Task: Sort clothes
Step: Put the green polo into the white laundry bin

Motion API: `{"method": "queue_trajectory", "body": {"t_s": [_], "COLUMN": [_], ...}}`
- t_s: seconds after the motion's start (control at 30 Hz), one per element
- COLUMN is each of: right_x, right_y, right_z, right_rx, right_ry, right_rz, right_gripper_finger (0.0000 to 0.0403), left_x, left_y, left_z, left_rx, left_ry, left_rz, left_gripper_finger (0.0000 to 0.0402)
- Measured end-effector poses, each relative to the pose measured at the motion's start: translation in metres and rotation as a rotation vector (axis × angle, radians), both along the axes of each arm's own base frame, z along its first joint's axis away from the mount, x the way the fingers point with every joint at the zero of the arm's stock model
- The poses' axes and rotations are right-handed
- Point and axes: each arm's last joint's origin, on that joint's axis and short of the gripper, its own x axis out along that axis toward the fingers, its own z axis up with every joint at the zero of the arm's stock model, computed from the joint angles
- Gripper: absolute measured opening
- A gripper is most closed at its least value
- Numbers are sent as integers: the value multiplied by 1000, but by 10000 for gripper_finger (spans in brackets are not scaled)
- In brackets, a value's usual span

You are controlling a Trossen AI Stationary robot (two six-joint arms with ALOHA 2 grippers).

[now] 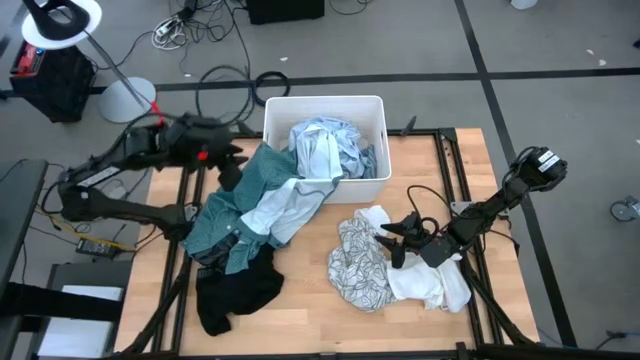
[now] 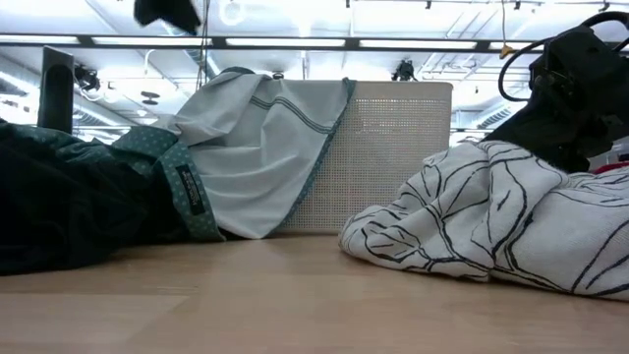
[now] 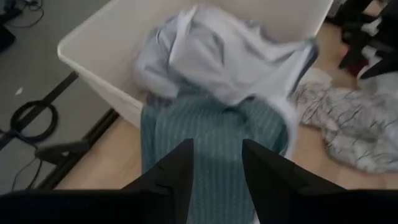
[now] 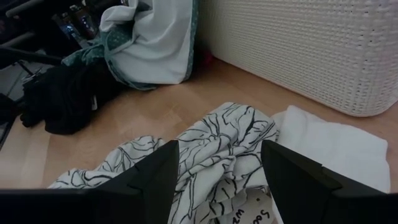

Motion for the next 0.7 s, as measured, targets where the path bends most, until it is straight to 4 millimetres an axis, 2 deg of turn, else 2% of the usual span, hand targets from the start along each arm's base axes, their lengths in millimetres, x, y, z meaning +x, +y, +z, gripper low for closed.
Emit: {"method": "queue_trajectory", "body": {"t_s": [0.13, 0.37, 0.5, 0.7], "right_x": [0, 0, 0, 0], "right_y": [0, 0, 0, 0], "right_z": [0, 0, 0, 0], "right_rx": [1, 0, -1, -4], "right_ry": [0, 0, 0, 4], "right_rz": [0, -1, 0, 0], "right_gripper_finger": [228, 228, 228, 228], "left_x": [-4, 7, 10, 9], "left_y": [-1, 3, 3, 3], "left_z": [-29, -70, -84, -88], "left_rx": [-14, -43, -78, -102], "left_ry": [4, 46, 76, 82], "left_rz": [14, 46, 70, 71], "left_gripper_finger": [142, 142, 143, 143]}}
